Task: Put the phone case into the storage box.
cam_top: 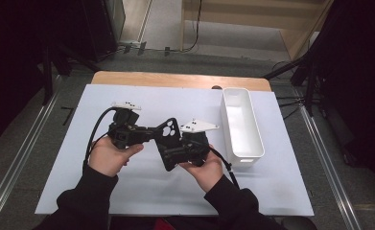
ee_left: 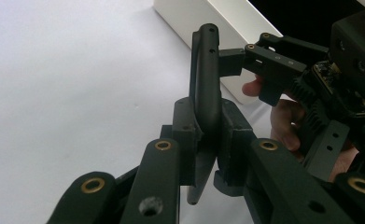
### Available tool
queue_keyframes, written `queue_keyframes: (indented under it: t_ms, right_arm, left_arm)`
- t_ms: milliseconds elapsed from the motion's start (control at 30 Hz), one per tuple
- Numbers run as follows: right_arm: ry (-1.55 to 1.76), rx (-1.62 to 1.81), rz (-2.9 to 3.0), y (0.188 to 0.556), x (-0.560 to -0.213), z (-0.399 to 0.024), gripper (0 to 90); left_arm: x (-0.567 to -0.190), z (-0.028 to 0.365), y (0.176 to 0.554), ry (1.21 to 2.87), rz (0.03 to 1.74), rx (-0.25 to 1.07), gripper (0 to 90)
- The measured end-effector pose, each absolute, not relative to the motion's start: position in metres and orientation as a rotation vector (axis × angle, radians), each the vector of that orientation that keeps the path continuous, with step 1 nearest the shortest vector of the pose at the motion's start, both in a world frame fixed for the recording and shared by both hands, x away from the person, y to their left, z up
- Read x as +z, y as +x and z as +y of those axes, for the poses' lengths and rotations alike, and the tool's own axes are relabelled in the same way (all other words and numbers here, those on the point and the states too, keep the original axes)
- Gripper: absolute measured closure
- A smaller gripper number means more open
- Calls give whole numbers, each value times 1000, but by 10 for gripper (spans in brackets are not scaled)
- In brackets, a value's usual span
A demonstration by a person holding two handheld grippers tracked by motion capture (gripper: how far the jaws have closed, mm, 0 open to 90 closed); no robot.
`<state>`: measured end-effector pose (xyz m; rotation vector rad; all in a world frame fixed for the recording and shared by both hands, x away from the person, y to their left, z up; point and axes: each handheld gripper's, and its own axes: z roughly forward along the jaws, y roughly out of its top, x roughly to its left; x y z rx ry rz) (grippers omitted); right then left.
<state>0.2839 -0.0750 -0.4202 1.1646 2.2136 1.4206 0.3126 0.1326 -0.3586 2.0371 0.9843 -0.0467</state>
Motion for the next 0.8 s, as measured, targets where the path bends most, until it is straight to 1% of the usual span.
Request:
queue_keyframes:
  t_ms: [500,533,567,600,800]
  right_arm:
    - [1150,1415,2228,288,-422,-66,0]
    - [1148,1409,2229,288,-422,-66,8]
    - [1139,1414,2237,288,-422,-67,68]
    - [1132,1425,2239,288,-422,-67,86]
    - [1110,1410,2243,286,-422,-68,100]
  left_arm:
    - [-359,129,305,2025,984,-37,792]
    - [-359,128,305,2031,984,-33,792]
    - [-360,128,304,2029,984,-30,792]
    - [-360,128,304,2027,984,-28,792]
    - [-360,127,304,2036,975,-28,790]
